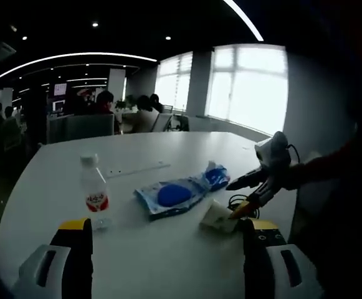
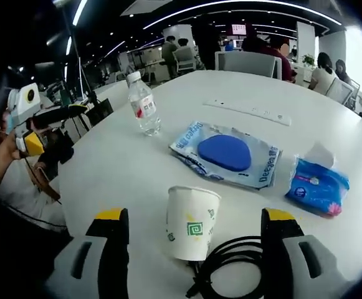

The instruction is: Arrange the tabletop items into an orderly group along one side of the table until the central work area is clear of visible clutter.

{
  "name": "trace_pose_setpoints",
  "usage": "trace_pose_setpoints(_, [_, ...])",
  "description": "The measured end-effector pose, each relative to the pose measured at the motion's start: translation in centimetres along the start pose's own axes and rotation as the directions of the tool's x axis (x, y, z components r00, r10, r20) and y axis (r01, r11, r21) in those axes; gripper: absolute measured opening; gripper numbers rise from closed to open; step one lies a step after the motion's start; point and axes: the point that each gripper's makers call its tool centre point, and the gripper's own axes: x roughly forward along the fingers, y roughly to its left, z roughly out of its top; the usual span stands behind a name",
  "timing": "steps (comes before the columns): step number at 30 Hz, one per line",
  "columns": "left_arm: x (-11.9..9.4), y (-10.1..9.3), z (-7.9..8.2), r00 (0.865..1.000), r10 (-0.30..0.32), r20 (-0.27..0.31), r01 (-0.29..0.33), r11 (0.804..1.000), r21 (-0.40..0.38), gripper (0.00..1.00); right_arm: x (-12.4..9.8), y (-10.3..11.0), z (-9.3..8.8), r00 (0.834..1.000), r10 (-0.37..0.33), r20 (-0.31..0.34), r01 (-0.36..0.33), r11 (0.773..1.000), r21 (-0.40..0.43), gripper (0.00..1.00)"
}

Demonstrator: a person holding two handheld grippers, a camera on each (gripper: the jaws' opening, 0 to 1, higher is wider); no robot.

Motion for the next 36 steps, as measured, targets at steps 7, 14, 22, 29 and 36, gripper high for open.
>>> trace_pose_setpoints(7, [-0.3, -0.3, 0.0, 1.0, -0.01, 0.024, 0.01, 1.0, -0.006, 1.0, 1.7, 0.8, -0.6, 0.999, 0.005, -0.052, -0.007, 1.0, -0.025, 0.8])
trace_pose_setpoints(14, [-0.6, -0.8, -0.2, 1.0, -0.022, 0.022, 0.022, 1.0, -0.007, 0.94, 2.8, 1.7, -2.1, 0.992, 0.05, -0.117, -0.05, 0.999, 0.003, 0.7])
trace_pose_setpoints(22, [-0.7, -1.0, -0.5, 0.998, -0.059, 0.027, 0.059, 0.998, -0.016, 0.79, 2.7, 2.3, -2.4, 0.99, 0.068, -0.121, -0.067, 0.998, 0.011, 0.61])
trace_pose_setpoints(29, [-0.4, -0.9, -1.3, 0.995, -0.096, 0.018, 0.096, 0.995, -0.022, 0.68, 2.9, 1.9, -2.8, 0.989, 0.057, -0.136, -0.059, 0.998, -0.01, 0.52])
trace_pose_setpoints(36, [0.1, -1.4, -1.7, 0.991, -0.134, 0.001, 0.134, 0.991, -0.011, 0.6, 3.7, 1.9, -3.5, 0.985, 0.04, -0.167, -0.047, 0.998, -0.037, 0.42])
